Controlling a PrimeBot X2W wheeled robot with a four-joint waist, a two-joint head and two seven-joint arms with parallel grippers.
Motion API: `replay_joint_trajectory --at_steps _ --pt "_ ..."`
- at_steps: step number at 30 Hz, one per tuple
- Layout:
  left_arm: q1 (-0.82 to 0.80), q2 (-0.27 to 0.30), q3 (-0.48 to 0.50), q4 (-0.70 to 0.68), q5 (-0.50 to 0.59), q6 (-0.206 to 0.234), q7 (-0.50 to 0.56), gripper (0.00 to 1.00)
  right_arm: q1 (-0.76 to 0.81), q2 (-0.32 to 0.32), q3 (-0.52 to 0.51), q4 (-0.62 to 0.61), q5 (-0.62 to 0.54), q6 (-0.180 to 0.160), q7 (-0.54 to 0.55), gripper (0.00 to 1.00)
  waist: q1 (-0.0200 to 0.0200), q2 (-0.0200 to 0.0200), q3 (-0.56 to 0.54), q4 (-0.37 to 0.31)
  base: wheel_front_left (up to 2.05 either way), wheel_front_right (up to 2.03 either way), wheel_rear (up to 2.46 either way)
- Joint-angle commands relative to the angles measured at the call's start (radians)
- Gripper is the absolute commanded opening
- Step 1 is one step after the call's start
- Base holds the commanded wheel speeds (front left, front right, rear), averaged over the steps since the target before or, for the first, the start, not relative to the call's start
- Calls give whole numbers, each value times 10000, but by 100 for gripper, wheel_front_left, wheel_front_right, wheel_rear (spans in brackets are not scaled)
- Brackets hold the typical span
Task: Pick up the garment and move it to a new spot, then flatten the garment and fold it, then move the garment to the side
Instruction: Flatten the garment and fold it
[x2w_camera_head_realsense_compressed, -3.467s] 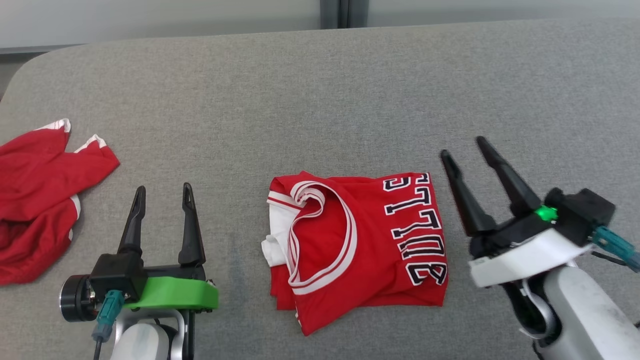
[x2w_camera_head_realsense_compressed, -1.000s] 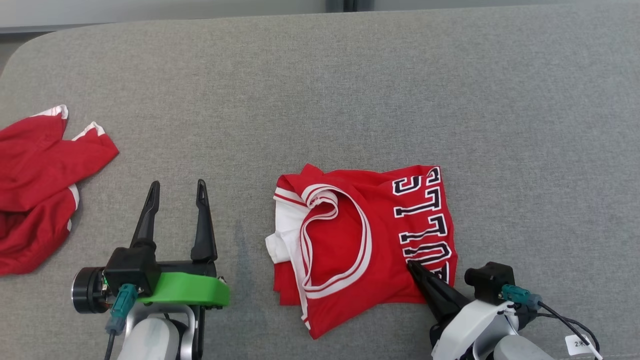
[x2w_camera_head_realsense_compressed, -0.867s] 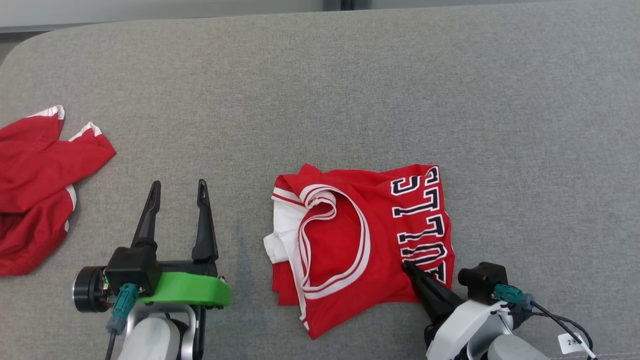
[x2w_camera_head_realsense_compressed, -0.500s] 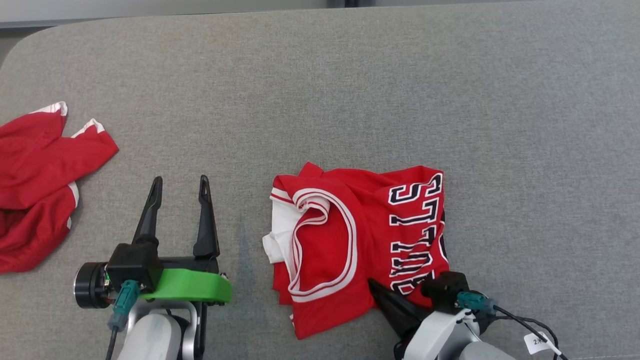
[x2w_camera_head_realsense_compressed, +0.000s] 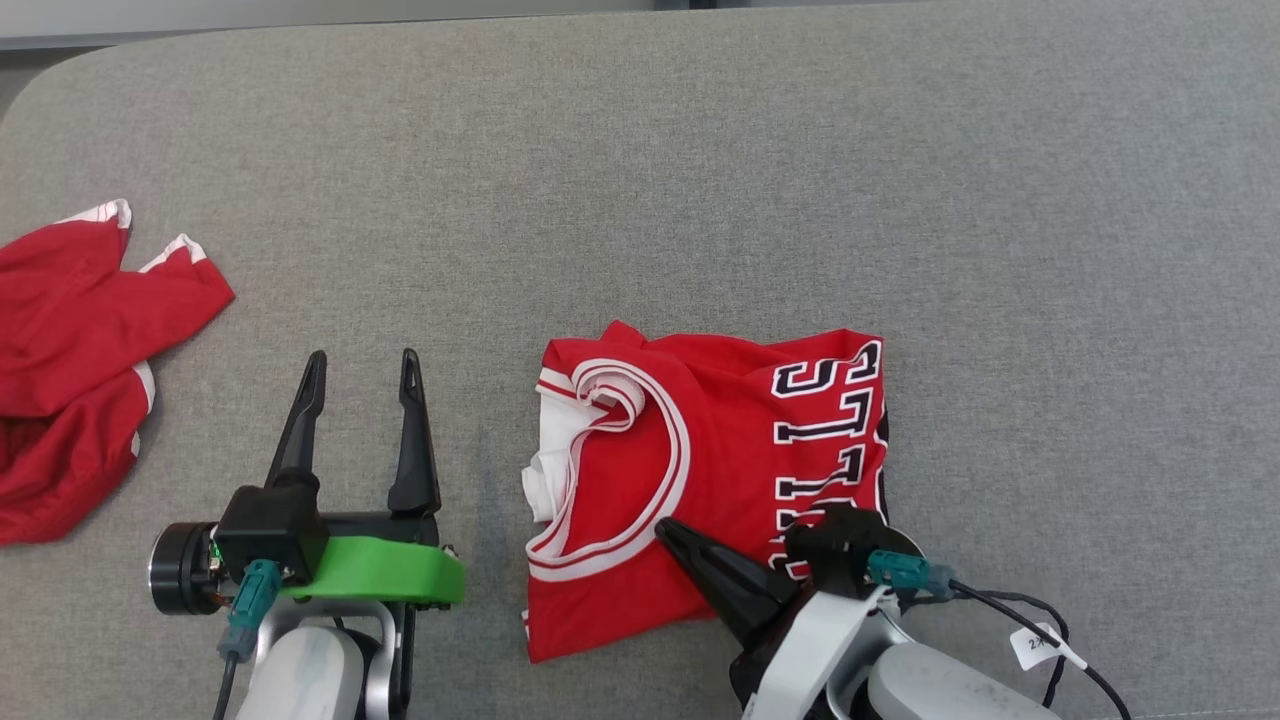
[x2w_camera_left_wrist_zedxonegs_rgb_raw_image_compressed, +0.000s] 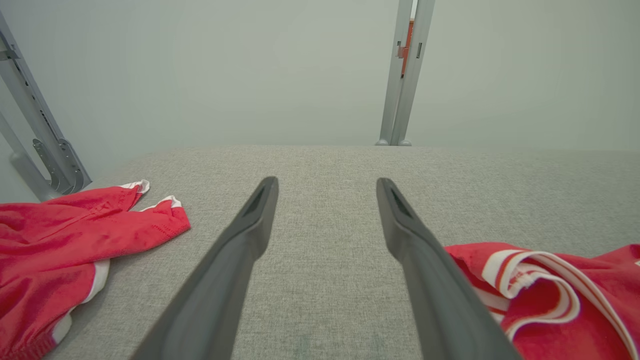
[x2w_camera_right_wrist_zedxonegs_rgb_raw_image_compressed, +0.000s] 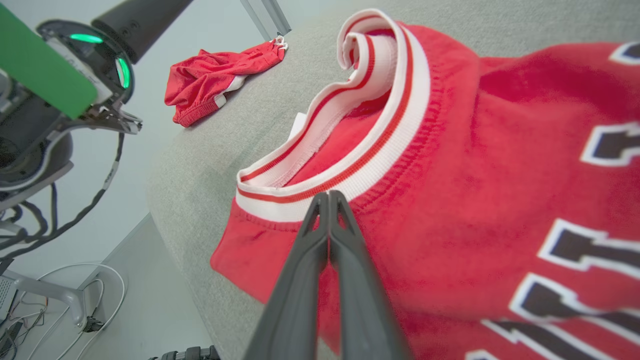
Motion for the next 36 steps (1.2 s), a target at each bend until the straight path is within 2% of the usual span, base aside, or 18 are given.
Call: replay_joint_trajectory --at_steps 1,8,11,13,14,15,16,18,22,29,33,36 --pt "-109 -22 56 3 73 -45 -27 100 -177 38 9 19 105 -1 -63 0 0 0 1 -2 0 0 0" --pt "-142 -86 74 85 90 -93 -27 100 -653 307 779 494 387 0 464 0 0 0 -23 50 0 0 0" --pt "-90 -96 128 104 88 -105 -27 100 -766 243 981 153 544 0 193 0 0 0 -65 52 0 0 0" --pt "8 -63 183 109 90 -102 -27 100 -711 149 740 -241 599 -1 -53 0 0 0 -128 21 0 0 0" --pt "69 -42 213 113 95 -88 -27 100 -615 64 578 -408 600 0 -111 14 0 0 -170 -7 0 0 0" --pt "143 -8 255 122 96 -71 -26 100 -483 -52 339 -643 502 0 -209 95 0 0 -223 -47 0 0 0" --pt "173 25 300 133 78 -77 -26 100 -383 -142 62 -858 406 -1 -256 100 0 0 -266 -76 0 0 0" --pt "240 71 384 139 54 -67 -26 100 -70 -296 -621 -1391 220 0 -359 100 0 0 -378 -153 0 0 0" --pt "453 172 494 77 98 27 -24 100 862 -600 -2605 -2419 -431 -1 -464 100 0 0 -625 -304 0 0 0" --pt "788 389 653 -158 136 182 9 100 2623 -573 -6153 -3625 -1617 -1 -476 100 0 0 -1031 -571 0 0 0" --pt "998 534 699 -263 143 250 38 100 3315 -524 -7474 -3958 -2071 -1 -284 100 0 0 -1263 -719 0 0 0" --pt "1225 608 687 -401 178 329 124 100 3715 -444 -8083 -4138 -2293 -1 -79 100 0 0 -1513 -828 0 0 0"
